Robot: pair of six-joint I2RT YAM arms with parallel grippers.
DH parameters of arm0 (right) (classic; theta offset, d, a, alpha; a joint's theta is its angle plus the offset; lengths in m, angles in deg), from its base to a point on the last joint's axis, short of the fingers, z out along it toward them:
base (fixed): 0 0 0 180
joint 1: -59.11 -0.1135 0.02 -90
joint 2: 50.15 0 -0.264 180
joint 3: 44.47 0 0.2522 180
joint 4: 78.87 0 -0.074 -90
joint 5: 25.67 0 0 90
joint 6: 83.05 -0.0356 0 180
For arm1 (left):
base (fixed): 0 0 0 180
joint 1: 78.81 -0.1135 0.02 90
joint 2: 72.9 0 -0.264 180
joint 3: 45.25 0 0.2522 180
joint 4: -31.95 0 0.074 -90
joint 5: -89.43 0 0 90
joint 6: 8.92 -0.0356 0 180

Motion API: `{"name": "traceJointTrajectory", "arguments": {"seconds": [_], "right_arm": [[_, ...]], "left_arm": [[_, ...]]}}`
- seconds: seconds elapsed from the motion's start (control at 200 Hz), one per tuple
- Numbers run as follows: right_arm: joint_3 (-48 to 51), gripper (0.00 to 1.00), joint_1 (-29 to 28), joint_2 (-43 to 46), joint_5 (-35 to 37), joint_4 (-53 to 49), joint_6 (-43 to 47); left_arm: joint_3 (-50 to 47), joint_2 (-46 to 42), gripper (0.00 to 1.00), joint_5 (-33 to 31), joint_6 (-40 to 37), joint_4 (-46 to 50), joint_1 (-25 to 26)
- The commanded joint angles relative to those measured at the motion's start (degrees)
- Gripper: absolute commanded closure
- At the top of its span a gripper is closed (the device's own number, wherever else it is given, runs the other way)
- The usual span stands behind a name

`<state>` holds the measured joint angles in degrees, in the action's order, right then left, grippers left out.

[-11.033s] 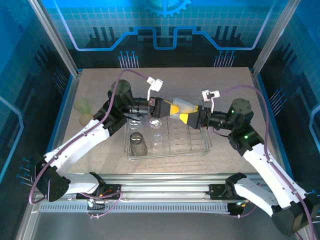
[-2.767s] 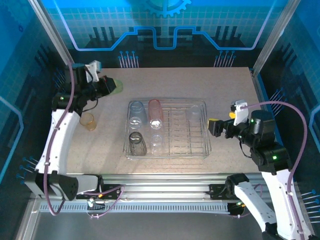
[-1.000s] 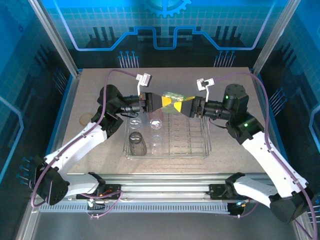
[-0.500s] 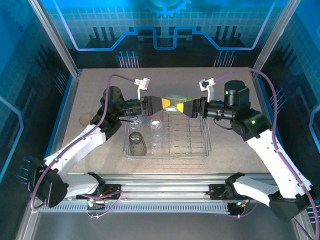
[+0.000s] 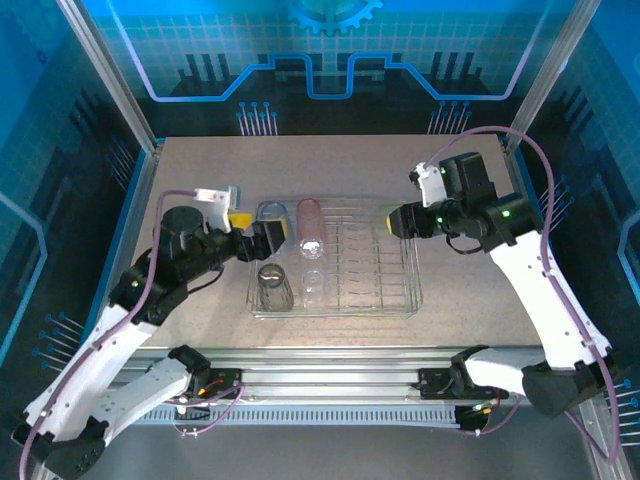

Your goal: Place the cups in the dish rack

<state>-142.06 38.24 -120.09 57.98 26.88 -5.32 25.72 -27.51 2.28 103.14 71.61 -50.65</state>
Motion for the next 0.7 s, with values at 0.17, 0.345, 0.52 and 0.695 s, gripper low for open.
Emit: {"name": "traceJointTrajectory", "arguments": {"seconds": [0.17,0.345,0.52,0.695], "right_arm": [[0.3,0.91,0.8,-6.1,7.3,-2.1,3.9],[2.2,0.92,0.4,-10.3,8.2,-1.1,3.8],[4.2,0.94,-0.4,-13.0,9.6,0.4,4.0],[5.9,0.94,-1.3,-15.6,9.7,2.2,3.9]], "left_arm": [[-8.4,-8.1,0.01,-9.6,-3.1,5.8,-0.3],[-10.5,-9.5,0.01,-9.8,-2.8,5.6,-0.3],[-10.4,-10.2,0.00,-12.0,-3.5,6.4,-0.3],[-11.4,-12.4,0.01,-12.9,-3.5,5.7,-0.3]]}}
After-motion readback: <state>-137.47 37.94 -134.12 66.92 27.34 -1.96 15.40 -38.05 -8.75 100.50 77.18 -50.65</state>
